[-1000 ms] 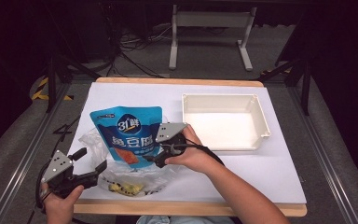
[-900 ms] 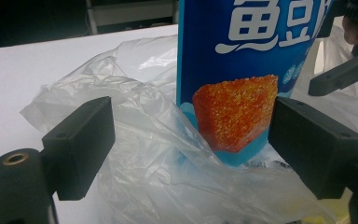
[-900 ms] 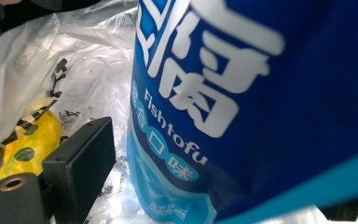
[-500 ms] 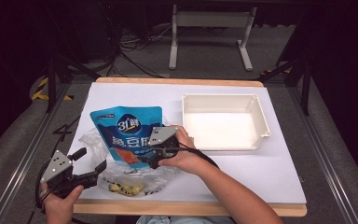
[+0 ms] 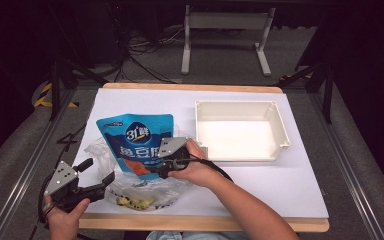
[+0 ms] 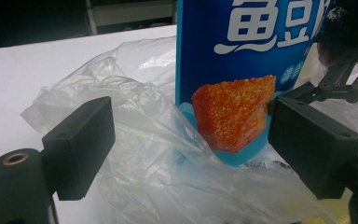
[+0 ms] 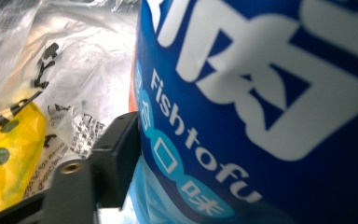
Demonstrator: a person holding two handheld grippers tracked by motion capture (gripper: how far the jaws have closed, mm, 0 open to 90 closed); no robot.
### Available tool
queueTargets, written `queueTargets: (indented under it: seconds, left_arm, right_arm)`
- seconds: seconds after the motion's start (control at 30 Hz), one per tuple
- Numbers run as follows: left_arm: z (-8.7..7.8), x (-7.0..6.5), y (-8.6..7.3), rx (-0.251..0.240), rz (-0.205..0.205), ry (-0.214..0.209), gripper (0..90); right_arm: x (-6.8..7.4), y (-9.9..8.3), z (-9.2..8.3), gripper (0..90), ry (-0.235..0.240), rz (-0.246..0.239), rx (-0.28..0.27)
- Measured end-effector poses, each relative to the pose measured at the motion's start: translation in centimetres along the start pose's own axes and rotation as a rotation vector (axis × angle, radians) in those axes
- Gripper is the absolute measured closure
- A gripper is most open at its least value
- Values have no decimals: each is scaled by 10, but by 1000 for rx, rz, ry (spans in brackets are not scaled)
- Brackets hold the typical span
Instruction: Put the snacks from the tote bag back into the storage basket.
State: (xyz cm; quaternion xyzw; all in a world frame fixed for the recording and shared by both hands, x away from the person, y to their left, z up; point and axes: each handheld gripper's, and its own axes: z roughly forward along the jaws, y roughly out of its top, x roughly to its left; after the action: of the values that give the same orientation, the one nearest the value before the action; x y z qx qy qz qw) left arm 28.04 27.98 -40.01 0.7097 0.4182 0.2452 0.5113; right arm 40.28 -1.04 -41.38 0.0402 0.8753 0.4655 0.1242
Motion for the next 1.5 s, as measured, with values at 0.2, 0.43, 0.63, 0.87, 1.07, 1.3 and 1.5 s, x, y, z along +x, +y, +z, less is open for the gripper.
queueTargets:
  seconds: [0.2,0.43,0.63,0.87,1.07,1.3,1.5]
  left_arm:
    - [0,-1,0,-2,0,3,156]
    - [-1,0,0,-3,-1,4,156]
    - [-1,0,0,-3,-4,7,156]
    - [-2,1,0,-10,-8,6,156]
    - [-2,2,0,0,-6,9,156]
    - [-1,2,0,-11,-15,11,156]
    - [-2,2,0,-9,-13,11,156]
  right_arm:
    - [0,-1,-1,475,9,-4,1]
    - [1,0,-2,500,-3,-5,2]
    - [0,3,-2,512,2,2,15]
    - [0,10,-3,520,2,-7,35]
    - [-2,19,-11,520,1,-12,36]
    - [-7,34,-25,519,-6,-9,18]
    - [-9,50,-37,519,0,-11,8]
